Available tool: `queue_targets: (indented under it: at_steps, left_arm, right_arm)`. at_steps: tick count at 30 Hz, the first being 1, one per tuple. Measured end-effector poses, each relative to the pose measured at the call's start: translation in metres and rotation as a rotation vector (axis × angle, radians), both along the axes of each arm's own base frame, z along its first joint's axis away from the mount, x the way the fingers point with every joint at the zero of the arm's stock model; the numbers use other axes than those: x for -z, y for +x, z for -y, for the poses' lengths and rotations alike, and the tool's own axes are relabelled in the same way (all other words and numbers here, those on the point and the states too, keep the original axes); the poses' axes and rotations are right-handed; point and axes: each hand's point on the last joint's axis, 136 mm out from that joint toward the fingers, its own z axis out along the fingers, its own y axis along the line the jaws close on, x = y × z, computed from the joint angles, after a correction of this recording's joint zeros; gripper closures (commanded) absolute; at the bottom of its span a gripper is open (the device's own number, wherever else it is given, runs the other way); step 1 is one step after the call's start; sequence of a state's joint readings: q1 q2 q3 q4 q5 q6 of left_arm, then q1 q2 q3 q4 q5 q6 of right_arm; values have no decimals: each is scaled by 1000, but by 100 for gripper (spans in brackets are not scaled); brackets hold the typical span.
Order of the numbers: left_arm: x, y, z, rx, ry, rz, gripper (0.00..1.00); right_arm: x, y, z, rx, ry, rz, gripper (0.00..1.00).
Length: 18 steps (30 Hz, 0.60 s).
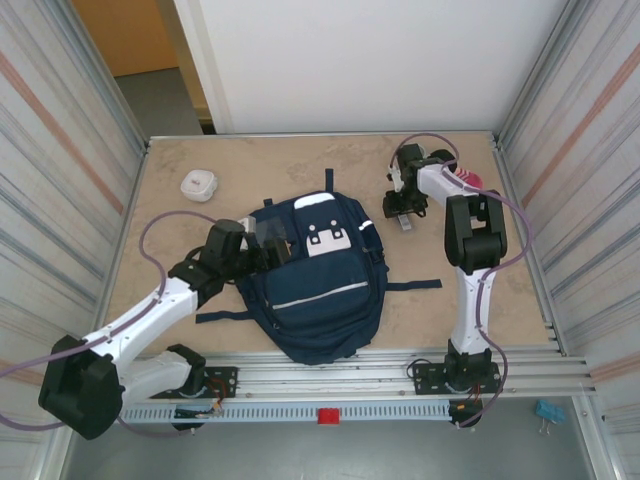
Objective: Pack books, pencil case, and school supplies into a backpack
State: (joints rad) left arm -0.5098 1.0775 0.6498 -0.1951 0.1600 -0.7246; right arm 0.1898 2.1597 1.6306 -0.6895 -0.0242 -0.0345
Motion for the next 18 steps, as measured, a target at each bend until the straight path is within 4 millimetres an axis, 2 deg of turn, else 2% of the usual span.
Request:
queue_targets:
  at_steps: [2, 5, 9, 12, 15, 18]
  left_arm:
    - [-6, 0, 0, 7, 14, 18, 16]
    - [-16, -3, 5, 42, 50, 73, 16]
    - [-21, -16, 21, 142, 122, 148, 16]
    - [-21, -27, 33, 232, 186, 206, 15]
    - [-21, -45, 53, 376, 264, 287, 15]
    - [-16, -69, 79, 571, 352, 370, 14]
  right_arm:
    - [-6, -11, 0, 1, 11, -3, 50]
    - [-31, -32, -4, 10, 67, 31, 51]
    - [-83, -65, -16, 36, 228, 161, 51]
    - [-114, -94, -28, 46, 376, 257, 52]
    - [-125, -120, -41, 43, 492, 298, 52]
    - [-125, -145, -55, 21, 553, 295, 52]
